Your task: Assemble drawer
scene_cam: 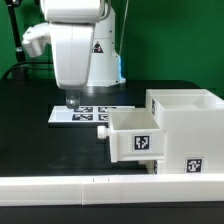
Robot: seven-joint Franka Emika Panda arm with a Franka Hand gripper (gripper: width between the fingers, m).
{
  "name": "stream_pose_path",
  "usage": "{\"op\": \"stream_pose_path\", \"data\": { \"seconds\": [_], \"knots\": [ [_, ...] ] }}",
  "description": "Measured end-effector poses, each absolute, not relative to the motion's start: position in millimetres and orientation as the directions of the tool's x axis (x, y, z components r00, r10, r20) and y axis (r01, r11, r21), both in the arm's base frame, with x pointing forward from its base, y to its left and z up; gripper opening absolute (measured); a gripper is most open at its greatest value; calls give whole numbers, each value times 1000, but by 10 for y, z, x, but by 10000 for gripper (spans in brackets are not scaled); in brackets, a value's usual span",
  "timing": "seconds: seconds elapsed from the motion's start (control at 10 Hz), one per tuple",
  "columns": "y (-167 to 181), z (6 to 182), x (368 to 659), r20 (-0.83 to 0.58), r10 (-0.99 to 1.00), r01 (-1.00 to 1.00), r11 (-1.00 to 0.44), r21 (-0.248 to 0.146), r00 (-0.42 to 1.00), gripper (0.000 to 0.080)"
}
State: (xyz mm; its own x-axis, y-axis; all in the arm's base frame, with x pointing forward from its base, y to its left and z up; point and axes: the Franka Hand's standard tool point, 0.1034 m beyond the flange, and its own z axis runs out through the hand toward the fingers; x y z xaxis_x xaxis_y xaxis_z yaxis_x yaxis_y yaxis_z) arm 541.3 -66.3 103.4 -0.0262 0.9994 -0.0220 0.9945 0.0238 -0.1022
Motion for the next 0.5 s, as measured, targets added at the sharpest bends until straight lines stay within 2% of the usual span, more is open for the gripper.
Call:
{"op": "stream_pose_path", "data": {
  "seconds": [0.2, 0.5],
  "knots": [
    [-784, 921, 5338, 77, 995, 991, 71, -113, -62, 648],
    [-848, 702, 5218, 212, 977, 990, 26, -136, 3, 648]
  ]
}}
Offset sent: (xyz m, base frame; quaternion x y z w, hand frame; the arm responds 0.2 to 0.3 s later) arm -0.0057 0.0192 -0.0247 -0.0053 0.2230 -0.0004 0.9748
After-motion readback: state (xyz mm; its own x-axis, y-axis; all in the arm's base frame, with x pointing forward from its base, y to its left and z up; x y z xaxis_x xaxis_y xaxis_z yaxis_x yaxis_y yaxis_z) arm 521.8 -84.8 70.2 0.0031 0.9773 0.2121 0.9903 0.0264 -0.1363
